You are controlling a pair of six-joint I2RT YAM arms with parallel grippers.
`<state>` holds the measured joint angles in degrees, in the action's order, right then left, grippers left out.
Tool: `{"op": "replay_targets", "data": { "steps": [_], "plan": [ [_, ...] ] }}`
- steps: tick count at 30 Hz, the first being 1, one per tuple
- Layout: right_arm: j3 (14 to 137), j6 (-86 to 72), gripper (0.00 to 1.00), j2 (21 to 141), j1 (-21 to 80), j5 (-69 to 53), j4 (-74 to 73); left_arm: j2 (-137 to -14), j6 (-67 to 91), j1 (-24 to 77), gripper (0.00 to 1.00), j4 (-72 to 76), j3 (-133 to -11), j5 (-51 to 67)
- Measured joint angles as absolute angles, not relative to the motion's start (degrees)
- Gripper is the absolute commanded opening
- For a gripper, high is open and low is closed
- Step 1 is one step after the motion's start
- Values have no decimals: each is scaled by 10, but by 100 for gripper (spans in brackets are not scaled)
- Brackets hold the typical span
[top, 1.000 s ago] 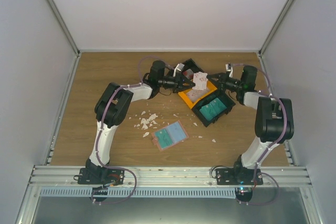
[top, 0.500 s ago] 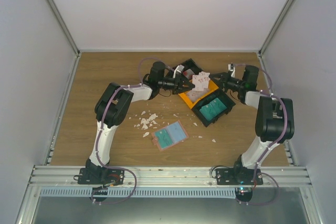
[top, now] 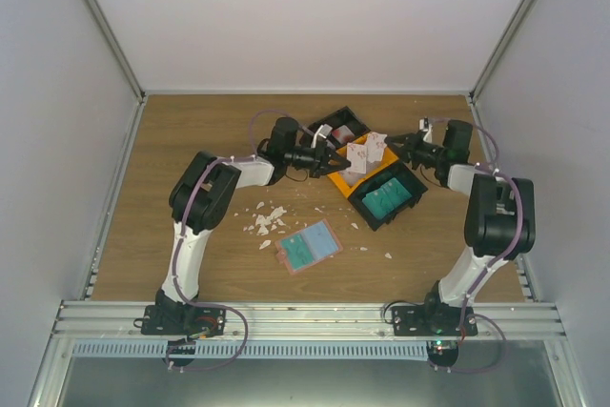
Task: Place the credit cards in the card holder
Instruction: Pick up the credit card from the storage box, then place the credit card in the storage box, then insert the credit card into the card holder.
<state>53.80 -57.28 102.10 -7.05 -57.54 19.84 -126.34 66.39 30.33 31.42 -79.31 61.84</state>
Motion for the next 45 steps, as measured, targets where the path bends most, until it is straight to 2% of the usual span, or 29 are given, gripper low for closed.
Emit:
{"op": "replay_targets", "data": {
  "steps": [14,17,23,30,33,38,42,45],
  "plan": [
    [574,-449,3,1021,-45,-476,59,-1136,567,303,0,206,-740,571],
    [602,-419,11,1021,-25,-446,22,-1117,545,303,0,182,-739,559],
    [703,-357,45,1020,19,-368,-73,-1085,515,303,0,138,-714,533],
    [707,-311,62,969,41,-280,-154,-1021,492,303,0,100,-682,502],
    [665,-290,68,893,55,-276,-159,-981,484,303,0,91,-659,488],
    [562,-288,78,726,103,-361,-101,-902,482,303,0,88,-607,480],
    [484,-330,78,646,147,-428,-25,-838,487,303,0,95,-563,486],
    [452,-366,74,629,171,-456,13,-787,498,303,0,107,-533,496]
  ]
}}
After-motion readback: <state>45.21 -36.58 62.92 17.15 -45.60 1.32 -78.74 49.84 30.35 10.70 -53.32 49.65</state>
